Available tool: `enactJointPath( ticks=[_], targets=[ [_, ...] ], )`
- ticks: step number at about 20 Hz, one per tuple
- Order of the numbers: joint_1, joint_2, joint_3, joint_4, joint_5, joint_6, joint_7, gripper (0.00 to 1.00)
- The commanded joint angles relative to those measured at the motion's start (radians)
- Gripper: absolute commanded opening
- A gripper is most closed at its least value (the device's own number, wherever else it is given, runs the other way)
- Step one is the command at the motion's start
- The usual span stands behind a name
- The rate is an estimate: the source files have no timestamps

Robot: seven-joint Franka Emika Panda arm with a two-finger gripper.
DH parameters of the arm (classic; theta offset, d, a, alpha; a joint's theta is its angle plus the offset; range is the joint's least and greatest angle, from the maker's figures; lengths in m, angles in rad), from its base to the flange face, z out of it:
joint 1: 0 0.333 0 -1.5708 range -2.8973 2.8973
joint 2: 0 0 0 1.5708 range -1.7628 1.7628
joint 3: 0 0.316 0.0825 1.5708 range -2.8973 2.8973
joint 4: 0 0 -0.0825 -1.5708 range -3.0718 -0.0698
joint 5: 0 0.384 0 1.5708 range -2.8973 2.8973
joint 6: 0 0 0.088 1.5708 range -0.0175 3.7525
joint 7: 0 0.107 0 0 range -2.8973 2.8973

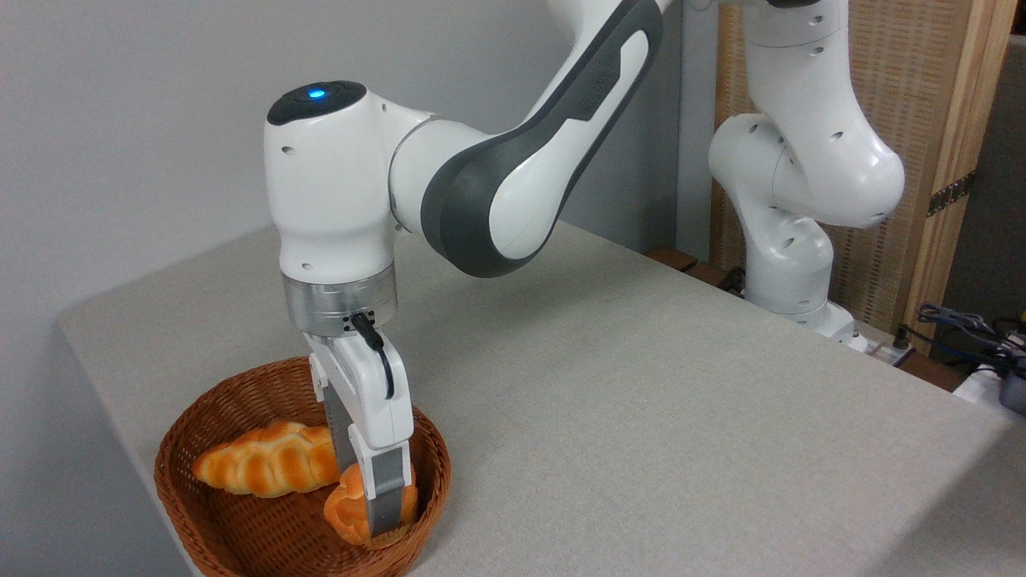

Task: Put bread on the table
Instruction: 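Close the gripper around the orange bun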

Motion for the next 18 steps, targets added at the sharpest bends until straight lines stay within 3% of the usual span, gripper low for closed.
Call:
enactJointPath(
  ticks=[1, 13, 16, 18],
  targets=[
    [-0.002, 0.002, 0.000, 0.004, 0.006, 0.010, 0.050, 0.45],
    [-0.002, -0.002, 0.002, 0.003, 0.006, 0.004, 0.046, 0.43],
    [-0.002, -0.002, 0.002, 0.003, 0.006, 0.004, 0.045, 0.33],
    [-0.002, -0.002, 0.002, 0.003, 0.005, 0.004, 0.045, 0.32]
  ],
)
